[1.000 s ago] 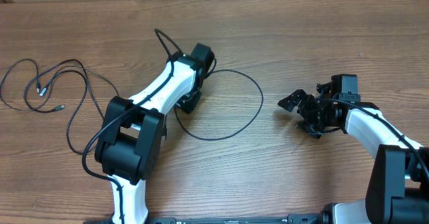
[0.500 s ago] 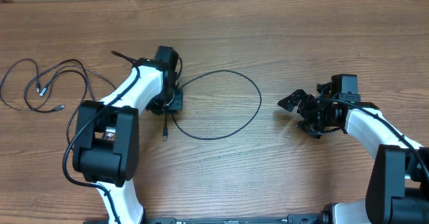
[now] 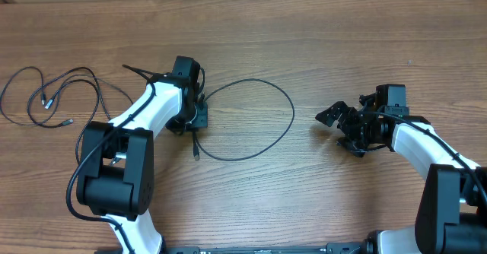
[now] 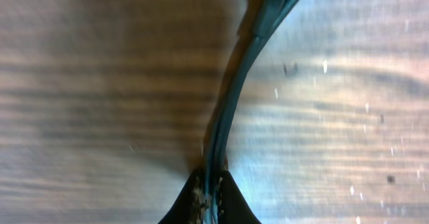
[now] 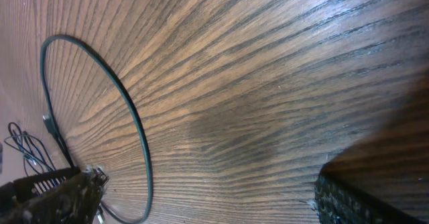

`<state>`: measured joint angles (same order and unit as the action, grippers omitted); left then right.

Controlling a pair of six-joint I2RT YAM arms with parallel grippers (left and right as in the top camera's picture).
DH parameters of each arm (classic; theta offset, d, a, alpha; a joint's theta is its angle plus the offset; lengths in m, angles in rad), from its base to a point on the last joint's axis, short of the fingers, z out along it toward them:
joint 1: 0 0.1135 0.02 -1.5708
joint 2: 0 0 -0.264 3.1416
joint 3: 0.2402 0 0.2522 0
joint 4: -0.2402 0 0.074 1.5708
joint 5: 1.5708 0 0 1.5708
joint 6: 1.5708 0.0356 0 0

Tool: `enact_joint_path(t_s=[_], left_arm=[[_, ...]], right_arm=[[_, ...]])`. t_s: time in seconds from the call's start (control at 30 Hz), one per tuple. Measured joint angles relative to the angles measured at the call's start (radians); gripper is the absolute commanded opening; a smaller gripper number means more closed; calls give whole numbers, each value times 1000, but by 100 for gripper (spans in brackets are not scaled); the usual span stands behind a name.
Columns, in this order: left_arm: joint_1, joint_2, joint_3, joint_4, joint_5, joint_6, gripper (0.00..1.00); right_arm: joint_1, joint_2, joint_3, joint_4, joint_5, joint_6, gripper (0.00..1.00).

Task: Untangle cables

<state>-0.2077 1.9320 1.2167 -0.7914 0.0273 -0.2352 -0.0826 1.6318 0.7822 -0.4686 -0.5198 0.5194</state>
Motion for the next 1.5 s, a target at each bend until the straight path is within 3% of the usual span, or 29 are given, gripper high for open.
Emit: enact_joint_path(t_s=[0.13,0.3,0.47,0.63,0.97,1.07,1.23,1.5], left_arm=[[-2,-91,-39,-12,23,-4,4],[-2,-378,-39,-15,29,-7,4],[-9,-524,-38,-12,-51,-10,4],[-8,-547,-38,49,-257,-17,4],[1,-597,-39,361,-869,-50,4],[44,-597,-39,382,-966,-50,4],[136,-594,-39,283,-936,-60,4],[189,-558,-39,127,-641,-110,4]], right_arm=[[0,0,0,0,0,-1,100],[0,0,0,0,0,0,100],[0,0,0,0,0,0,100],[0,0,0,0,0,0,100],[0,0,0,0,0,0,100],[0,0,0,0,0,0,100],[0,0,0,0,0,0,100],[0,0,0,0,0,0,100]])
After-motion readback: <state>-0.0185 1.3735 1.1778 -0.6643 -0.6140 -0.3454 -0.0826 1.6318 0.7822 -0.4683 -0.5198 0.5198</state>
